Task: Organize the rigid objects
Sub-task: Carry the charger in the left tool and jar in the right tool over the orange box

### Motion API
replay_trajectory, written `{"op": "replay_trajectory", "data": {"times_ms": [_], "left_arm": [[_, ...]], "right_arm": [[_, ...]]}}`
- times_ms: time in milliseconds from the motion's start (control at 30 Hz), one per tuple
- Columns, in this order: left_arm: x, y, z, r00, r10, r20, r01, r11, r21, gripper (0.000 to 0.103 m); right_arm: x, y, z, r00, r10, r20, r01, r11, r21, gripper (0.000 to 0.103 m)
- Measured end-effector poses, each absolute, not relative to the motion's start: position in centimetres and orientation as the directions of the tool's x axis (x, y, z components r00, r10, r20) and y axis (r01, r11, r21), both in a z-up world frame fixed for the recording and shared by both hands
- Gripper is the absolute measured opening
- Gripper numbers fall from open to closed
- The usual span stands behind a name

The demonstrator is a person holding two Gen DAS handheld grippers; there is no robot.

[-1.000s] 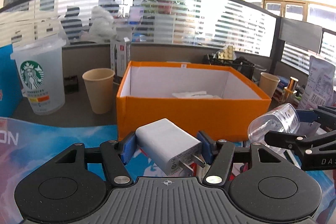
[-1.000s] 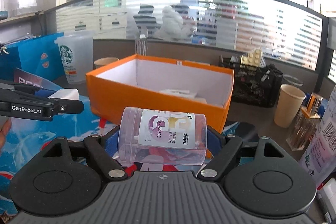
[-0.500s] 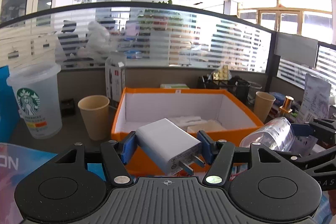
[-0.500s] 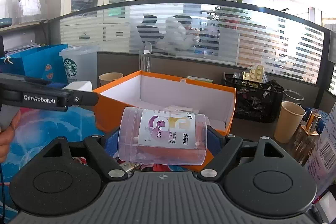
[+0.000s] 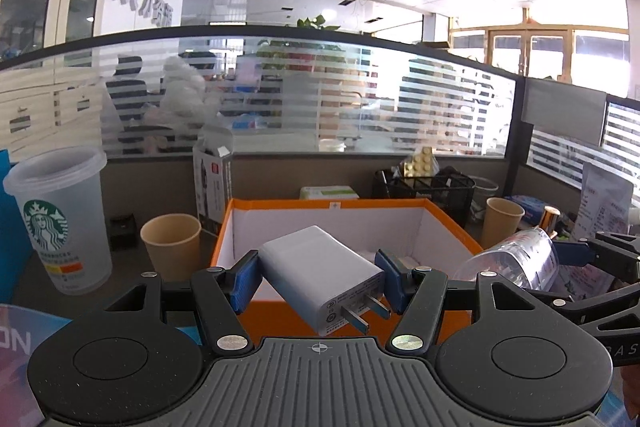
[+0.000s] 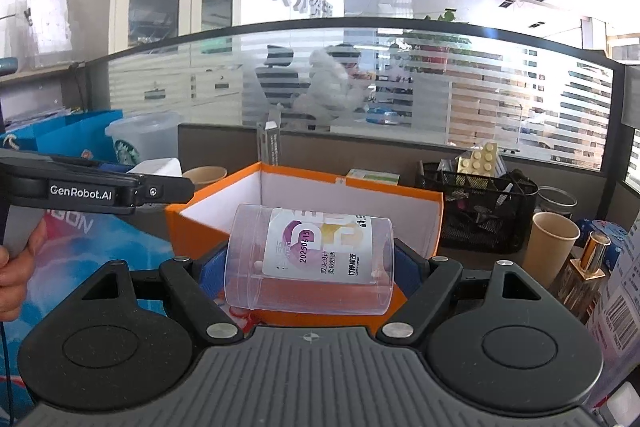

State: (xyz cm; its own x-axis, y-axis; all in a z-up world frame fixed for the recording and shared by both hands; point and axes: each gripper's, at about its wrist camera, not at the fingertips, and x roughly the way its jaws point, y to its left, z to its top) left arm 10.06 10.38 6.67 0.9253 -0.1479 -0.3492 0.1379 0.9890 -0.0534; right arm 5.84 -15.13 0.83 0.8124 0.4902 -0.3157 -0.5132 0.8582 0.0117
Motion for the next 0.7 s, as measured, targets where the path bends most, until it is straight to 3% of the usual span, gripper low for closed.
{"op": "replay_trajectory", "data": {"times_ms": [700], "left_arm": [[15.7,10.3,8.0,0.929,-0.145,-0.342,0.14,0.989,-0.039,0.061]], "right_arm": [[11.0,-13.4,3.0,0.826,0.49,-0.28,-0.504,0.863,0.023,0.079]]}}
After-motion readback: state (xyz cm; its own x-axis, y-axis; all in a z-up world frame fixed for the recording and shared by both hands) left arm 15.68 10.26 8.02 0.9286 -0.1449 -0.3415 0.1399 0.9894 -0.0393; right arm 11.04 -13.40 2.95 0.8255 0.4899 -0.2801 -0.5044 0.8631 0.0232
